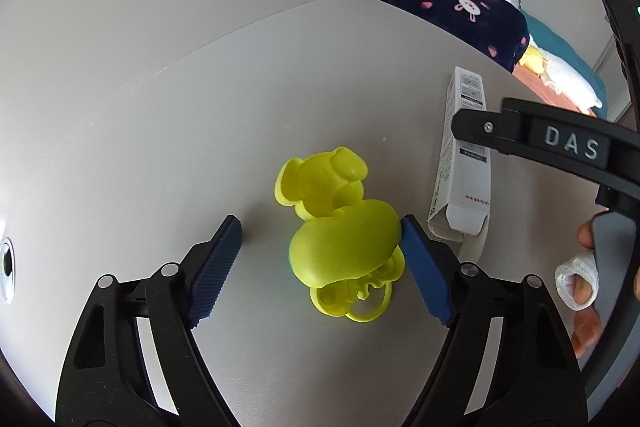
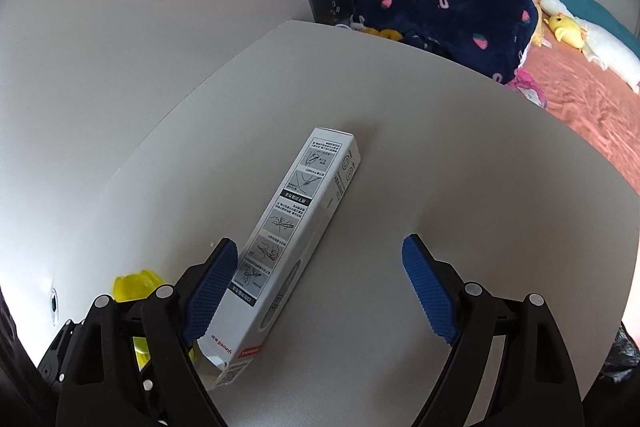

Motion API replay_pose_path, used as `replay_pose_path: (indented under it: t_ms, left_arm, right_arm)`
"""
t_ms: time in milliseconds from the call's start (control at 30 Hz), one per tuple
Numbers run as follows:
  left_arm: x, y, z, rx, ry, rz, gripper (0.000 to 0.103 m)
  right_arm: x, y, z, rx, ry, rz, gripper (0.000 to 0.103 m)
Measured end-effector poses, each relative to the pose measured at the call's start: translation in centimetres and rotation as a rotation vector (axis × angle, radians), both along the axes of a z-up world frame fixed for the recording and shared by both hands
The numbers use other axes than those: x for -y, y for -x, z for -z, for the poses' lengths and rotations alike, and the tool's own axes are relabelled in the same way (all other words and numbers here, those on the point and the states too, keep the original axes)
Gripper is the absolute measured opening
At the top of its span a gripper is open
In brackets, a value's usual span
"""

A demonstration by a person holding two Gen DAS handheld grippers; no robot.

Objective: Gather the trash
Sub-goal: 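Grasp the yellow plush toy with the left gripper while the right grasps the white thermometer box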

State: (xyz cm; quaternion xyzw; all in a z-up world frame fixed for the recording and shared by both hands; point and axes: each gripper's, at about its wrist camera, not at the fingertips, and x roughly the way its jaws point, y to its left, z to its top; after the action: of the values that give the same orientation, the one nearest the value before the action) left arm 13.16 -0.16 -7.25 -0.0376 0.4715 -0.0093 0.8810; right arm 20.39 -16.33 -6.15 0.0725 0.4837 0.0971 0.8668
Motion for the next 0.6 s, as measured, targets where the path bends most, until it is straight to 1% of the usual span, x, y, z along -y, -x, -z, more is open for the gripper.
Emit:
replay_pose_path:
  t_ms: [67, 100, 133, 200, 233, 267, 333, 367, 400, 433, 467, 533, 567, 600]
  left_arm:
    - [-0.3, 0.1, -0.1, 0.013, 0.004, -0.006, 0.069]
    - [-0.4, 0.2, -0.2, 0.019, 0.003, -0.004, 0.060]
    - [-0.6, 0.1, -0.2, 0.019, 0.003, -0.006, 0.056]
    - [-1.1, 0.0, -0.3, 0.019, 0.019, -0.016, 0.049]
    - [-1.3, -0.1, -0.3, 0.018, 0.029, -0.021, 0.048]
    - [-1.4, -0.1, -0.3, 0.016, 0.034, -0.025, 0.048]
    - [-1.5, -0.1, -0.3, 0.014, 0.022, -0.031, 0.048]
    - [-1.5, 0.0, -0.3, 0.013, 0.021, -0.030, 0.048]
    - [-1.6, 0.0, -0.3, 0.013, 0.021, -0.031, 0.048]
    - [-1.5, 0.0, -0.3, 0.014, 0.023, -0.031, 0.048]
    - [-1.5, 0.0, -0.3, 0.016, 0.024, -0.030, 0.048]
    - [-1.6, 0.2, -0.3, 0.020, 0.023, -0.027, 0.048]
    - [-1.5, 0.2, -0.3, 0.022, 0.021, -0.025, 0.048]
    - [-1.4, 0.2, -0.3, 0.023, 0.021, -0.025, 0.048]
  right_arm:
    - [-0.7, 0.0, -0.2, 0.015, 0.041, -0.012, 0.084]
    - [-1.0, 0.0, -0.2, 0.019, 0.056, -0.017, 0.084]
    - [-1.3, 0.0, -0.3, 0.024, 0.066, -0.024, 0.083]
    - [-1.6, -0.1, -0.3, 0.018, 0.058, -0.031, 0.075]
    - [-1.9, -0.3, -0.2, 0.009, 0.062, -0.032, 0.072]
    - [-2.2, -0.5, -0.1, -0.002, 0.069, -0.035, 0.066]
    - [-2.5, -0.6, 0.3, -0.021, 0.072, -0.034, 0.061]
    - [-2.8, -0.6, 0.4, -0.027, 0.079, -0.039, 0.056]
    - [-3.1, -0.6, 0.4, -0.019, 0.104, -0.043, 0.050]
    - [-3.5, -0.4, 0.5, -0.013, 0.129, -0.058, 0.047]
    - [-3.7, -0.2, 0.5, -0.008, 0.137, -0.071, 0.042]
    - [-3.8, 0.0, 0.4, -0.004, 0.127, -0.093, 0.034]
    - [-3.8, 0.1, 0.4, -0.006, 0.115, -0.101, 0.028]
    - [-3.7, 0.2, 0.4, -0.009, 0.101, -0.107, 0.028]
